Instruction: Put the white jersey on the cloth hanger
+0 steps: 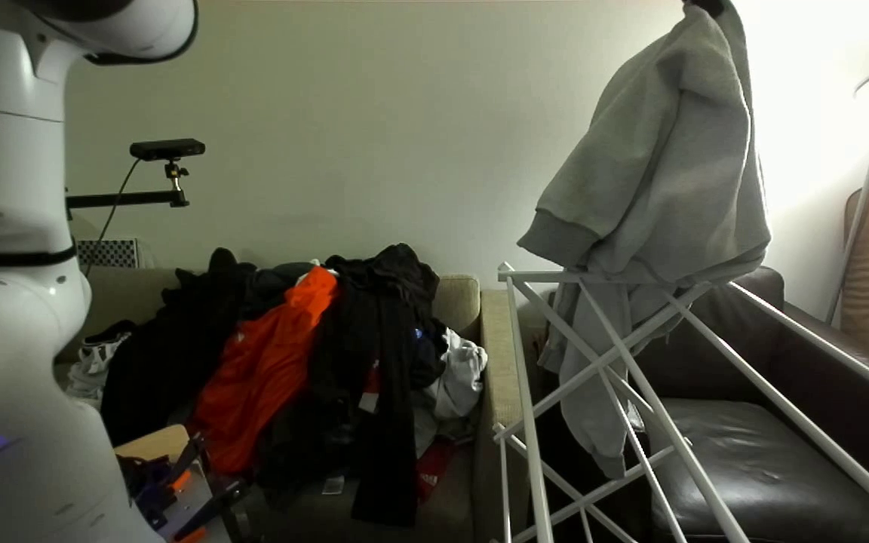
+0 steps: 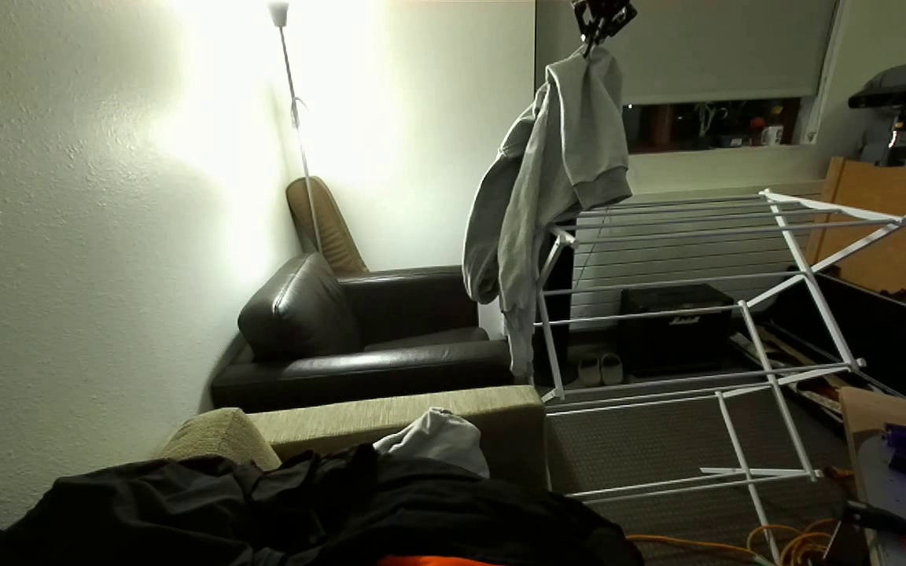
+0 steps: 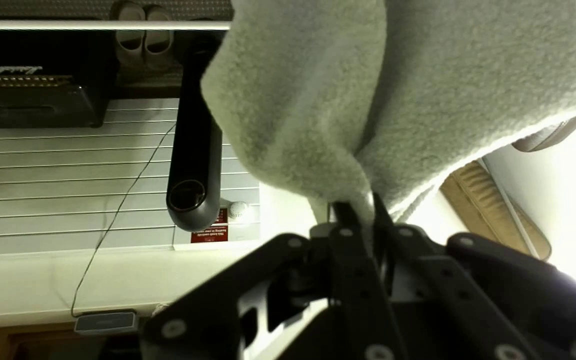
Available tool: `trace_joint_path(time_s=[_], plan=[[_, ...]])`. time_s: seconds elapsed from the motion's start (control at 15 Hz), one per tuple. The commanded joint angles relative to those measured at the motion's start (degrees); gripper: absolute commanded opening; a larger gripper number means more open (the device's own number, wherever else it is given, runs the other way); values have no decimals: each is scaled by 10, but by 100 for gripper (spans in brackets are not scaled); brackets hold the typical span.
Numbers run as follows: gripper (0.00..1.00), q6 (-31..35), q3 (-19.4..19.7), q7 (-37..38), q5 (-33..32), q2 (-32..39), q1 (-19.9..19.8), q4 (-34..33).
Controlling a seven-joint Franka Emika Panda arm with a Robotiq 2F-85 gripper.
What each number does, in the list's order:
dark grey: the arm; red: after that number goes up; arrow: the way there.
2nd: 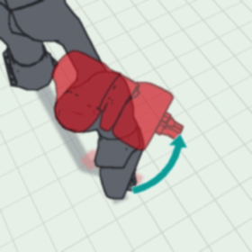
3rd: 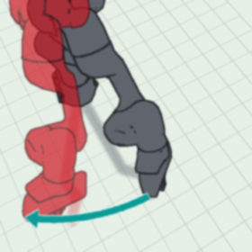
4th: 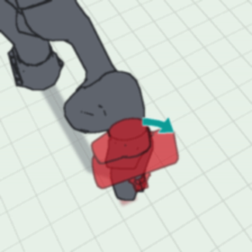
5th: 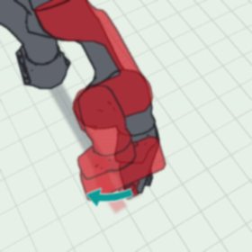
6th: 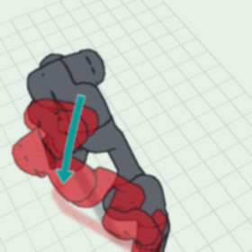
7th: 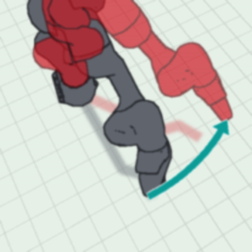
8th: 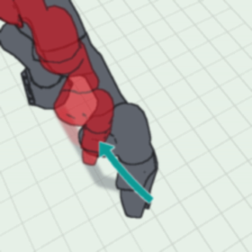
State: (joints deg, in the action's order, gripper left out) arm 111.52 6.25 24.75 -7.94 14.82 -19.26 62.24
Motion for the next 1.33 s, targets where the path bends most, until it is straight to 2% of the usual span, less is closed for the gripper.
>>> trace_joint_path(time_s=[0.0,0.47,0.87,1.27], plan=[[3,16,-4,-76,46,-18,-27,4],[3,-17,2,-122,65,-66,-49,49],[3,-54,4,-126,46,-126,-43,115],[3,-45,5,-93,-3,-170,-40,183]])
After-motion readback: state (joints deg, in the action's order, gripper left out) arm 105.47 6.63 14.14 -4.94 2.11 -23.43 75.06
